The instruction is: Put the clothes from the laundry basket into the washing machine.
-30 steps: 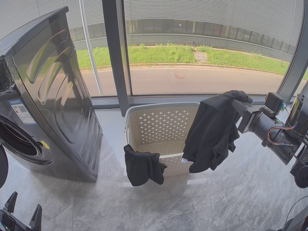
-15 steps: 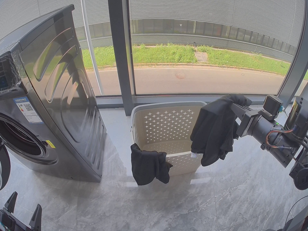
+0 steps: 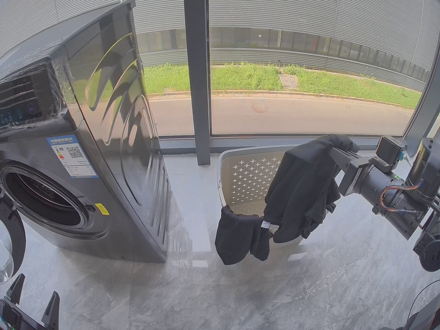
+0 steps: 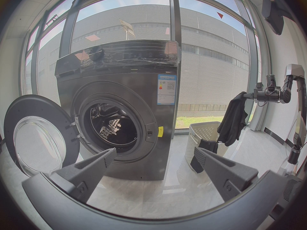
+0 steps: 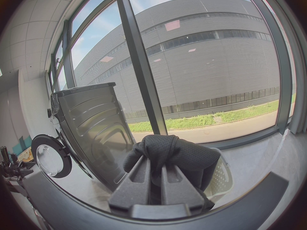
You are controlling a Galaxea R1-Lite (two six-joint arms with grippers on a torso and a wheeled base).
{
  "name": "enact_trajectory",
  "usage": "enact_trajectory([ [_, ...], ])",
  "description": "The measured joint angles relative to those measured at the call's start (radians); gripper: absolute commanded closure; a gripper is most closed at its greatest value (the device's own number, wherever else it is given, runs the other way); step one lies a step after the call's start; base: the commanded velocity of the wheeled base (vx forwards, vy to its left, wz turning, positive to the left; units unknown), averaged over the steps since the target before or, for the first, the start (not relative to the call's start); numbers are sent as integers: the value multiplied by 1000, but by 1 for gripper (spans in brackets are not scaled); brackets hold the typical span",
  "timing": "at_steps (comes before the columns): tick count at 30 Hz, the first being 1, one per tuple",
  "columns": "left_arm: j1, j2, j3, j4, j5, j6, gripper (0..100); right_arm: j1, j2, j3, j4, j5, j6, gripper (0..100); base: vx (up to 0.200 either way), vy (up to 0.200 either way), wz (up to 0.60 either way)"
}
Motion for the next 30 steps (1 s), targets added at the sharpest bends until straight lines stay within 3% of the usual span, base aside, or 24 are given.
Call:
enact_trajectory([
  [8, 0, 0, 0, 0, 0, 1, 0, -7, -2, 6, 1, 0, -9, 100, 0, 50, 0],
  [19, 0, 0, 0, 0, -1, 1, 0, -28, -4, 39, -4, 2, -32, 100, -200, 0, 0],
  [23, 0, 1, 0, 0, -1, 1, 0, -60, -5, 41, -5, 1, -58, 100, -200, 0, 0],
  [30, 0, 1, 0, 0, -1, 1, 0, -96, -5, 40, -6, 0, -62, 100, -200, 0, 0],
])
